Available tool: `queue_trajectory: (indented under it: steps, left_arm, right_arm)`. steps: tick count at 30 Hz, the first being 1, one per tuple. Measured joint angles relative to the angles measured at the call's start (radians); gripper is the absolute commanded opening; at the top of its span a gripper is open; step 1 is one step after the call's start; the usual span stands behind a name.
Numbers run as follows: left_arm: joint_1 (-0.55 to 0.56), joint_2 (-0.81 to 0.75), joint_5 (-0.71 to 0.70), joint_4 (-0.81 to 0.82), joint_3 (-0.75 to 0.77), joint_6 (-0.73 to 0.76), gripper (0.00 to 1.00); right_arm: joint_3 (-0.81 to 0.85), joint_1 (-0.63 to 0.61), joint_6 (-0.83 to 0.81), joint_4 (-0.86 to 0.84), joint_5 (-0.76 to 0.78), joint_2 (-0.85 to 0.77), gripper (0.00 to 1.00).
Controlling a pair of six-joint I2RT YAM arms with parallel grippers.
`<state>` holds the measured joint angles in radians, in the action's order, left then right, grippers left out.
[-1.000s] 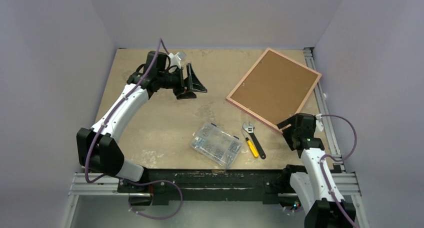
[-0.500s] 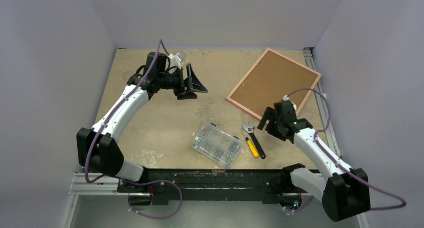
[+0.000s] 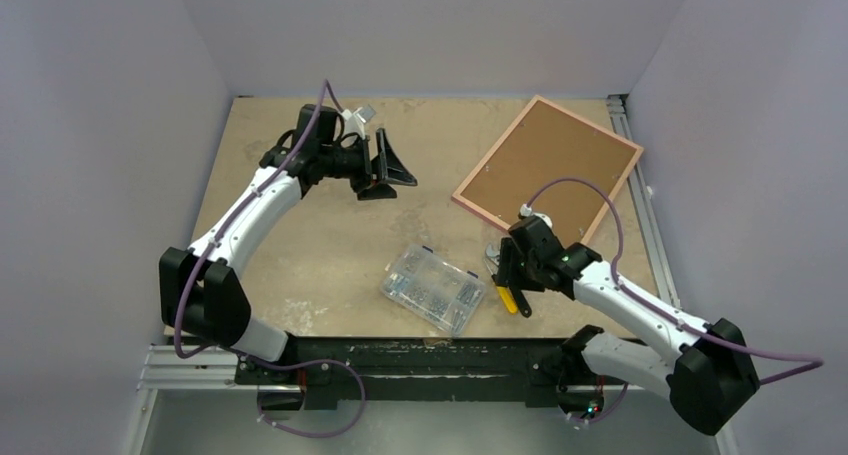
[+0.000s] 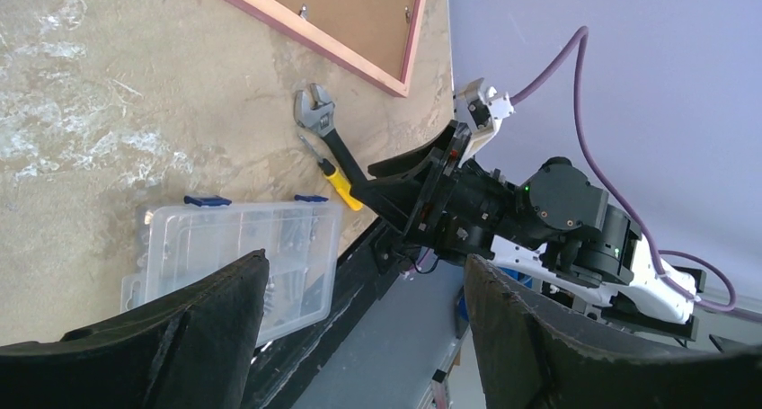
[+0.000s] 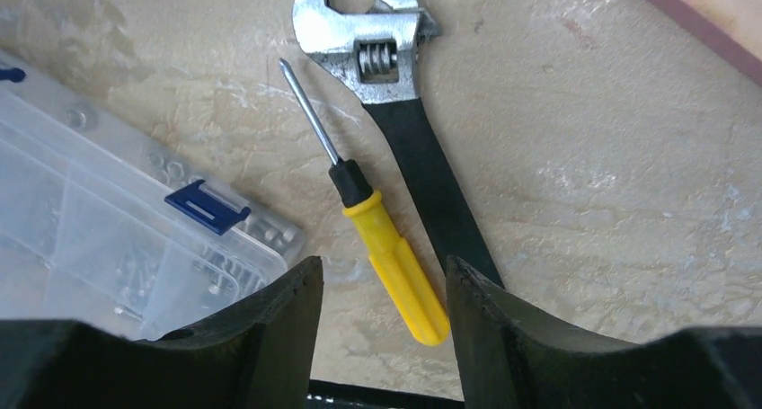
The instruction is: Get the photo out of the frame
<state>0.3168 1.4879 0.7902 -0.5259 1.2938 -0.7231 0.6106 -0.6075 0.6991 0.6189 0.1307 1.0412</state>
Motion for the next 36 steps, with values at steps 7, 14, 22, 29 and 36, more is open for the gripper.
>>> queue_trajectory:
  steps: [7, 14, 22, 29, 36]
  left_arm:
    - [0.0, 0.013, 0.012, 0.013, -0.009, -0.001, 0.77]
    - [0.001, 0.018, 0.019, 0.016, -0.011, -0.003, 0.78]
    - [0.001, 0.018, 0.029, 0.017, -0.011, -0.003, 0.78]
    - [0.001, 0.018, 0.031, 0.017, -0.011, -0.004, 0.78]
    - [0.02, 0.019, 0.037, 0.033, -0.016, -0.018, 0.78]
  right_arm:
    - [-0.016, -0.049, 0.007, 0.023, -0.011, 0.054, 0.46]
    - [-0.004, -0.1, 0.013, 0.024, 0.028, 0.138, 0.46]
    - [0.013, -0.151, 0.015, 0.037, 0.085, 0.172, 0.42]
    - [0.018, -0.198, 0.014, 0.048, 0.143, 0.19, 0.27]
    - [0.015, -0.217, 0.03, 0.015, 0.145, 0.162, 0.13]
